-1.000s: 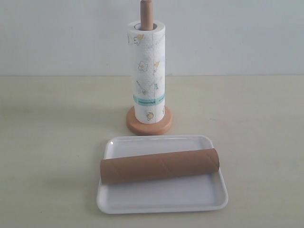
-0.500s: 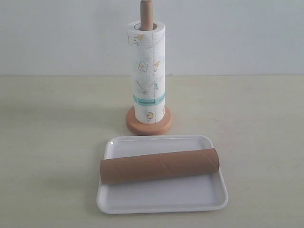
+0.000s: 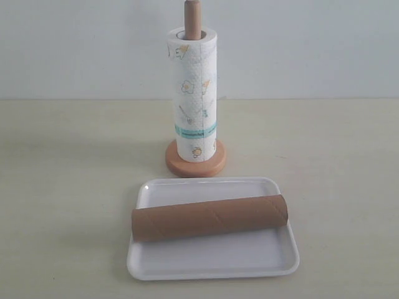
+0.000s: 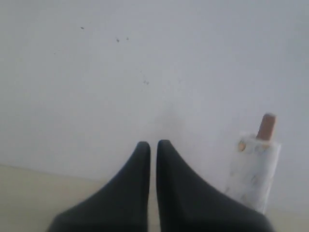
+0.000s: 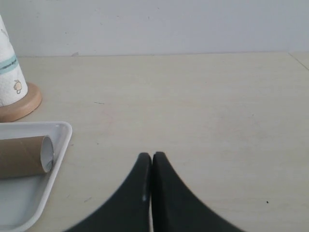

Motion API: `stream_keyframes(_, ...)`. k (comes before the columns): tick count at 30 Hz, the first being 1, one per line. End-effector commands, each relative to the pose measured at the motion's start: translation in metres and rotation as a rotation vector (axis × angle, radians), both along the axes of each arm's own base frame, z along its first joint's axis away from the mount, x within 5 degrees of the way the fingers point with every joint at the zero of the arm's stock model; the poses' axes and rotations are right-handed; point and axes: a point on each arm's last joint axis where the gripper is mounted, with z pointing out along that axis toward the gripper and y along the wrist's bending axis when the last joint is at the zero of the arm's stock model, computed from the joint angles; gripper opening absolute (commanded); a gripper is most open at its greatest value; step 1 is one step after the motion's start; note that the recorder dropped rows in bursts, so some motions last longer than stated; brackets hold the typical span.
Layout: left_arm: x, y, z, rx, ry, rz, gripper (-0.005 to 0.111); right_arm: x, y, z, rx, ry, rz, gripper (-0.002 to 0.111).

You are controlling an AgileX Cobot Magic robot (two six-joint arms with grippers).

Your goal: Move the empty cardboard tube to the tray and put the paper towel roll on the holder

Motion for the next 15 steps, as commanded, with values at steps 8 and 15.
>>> stream_keyframes(8, 0.0, 0.002, -0.045, 0.349, 0.45, 0.028, 0.004, 0.0, 0.0, 0.001, -0.005, -0.014, -0.002, 0.0)
stream_keyframes(15, 0.001, 0.003, -0.045, 0.345, 0.453, 0.044, 0.004, 0.0, 0.0, 0.001, -0.005, -0.014, -0.002, 0.0)
